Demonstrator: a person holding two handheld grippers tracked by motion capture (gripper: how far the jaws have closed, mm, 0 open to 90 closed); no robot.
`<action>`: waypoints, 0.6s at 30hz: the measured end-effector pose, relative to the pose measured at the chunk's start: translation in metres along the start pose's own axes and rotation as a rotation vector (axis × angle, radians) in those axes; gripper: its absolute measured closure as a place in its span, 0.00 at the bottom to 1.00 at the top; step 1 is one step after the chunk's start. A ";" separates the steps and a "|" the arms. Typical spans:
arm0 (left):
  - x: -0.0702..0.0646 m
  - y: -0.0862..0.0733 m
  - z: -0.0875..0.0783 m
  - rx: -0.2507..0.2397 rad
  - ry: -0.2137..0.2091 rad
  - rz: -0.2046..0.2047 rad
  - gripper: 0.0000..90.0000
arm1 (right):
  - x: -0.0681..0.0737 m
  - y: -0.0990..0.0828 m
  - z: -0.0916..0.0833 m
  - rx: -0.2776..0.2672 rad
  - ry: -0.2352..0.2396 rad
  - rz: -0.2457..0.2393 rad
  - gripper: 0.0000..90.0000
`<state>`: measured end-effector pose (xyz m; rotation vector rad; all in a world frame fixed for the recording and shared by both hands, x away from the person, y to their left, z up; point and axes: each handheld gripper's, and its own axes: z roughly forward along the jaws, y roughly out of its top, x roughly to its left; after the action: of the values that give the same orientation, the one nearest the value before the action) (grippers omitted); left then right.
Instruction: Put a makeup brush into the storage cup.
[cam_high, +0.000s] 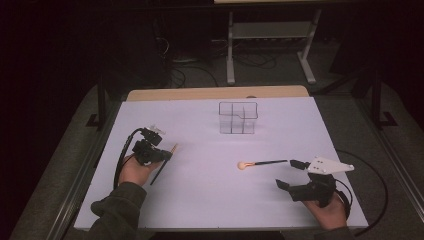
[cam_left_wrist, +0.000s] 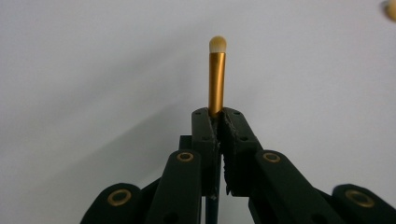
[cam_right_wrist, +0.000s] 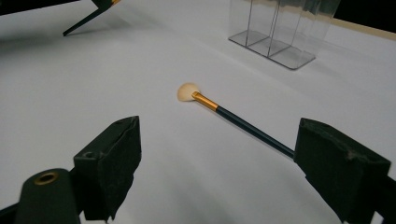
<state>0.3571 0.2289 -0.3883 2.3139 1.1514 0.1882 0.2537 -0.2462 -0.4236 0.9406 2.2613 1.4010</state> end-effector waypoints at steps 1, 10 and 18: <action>0.000 0.000 0.000 -0.001 -0.001 0.006 0.94 | 0.000 0.000 0.000 -0.002 -0.001 -0.004 0.16; -0.001 0.001 -0.001 0.001 -0.019 0.027 0.94 | 0.000 0.000 0.001 0.001 0.002 -0.005 0.16; 0.000 0.000 -0.008 -0.020 -0.035 0.023 0.94 | 0.000 0.000 0.000 0.001 0.001 -0.005 0.16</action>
<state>0.3538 0.2322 -0.3814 2.3047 1.1018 0.1658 0.2540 -0.2459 -0.4238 0.9336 2.2634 1.3988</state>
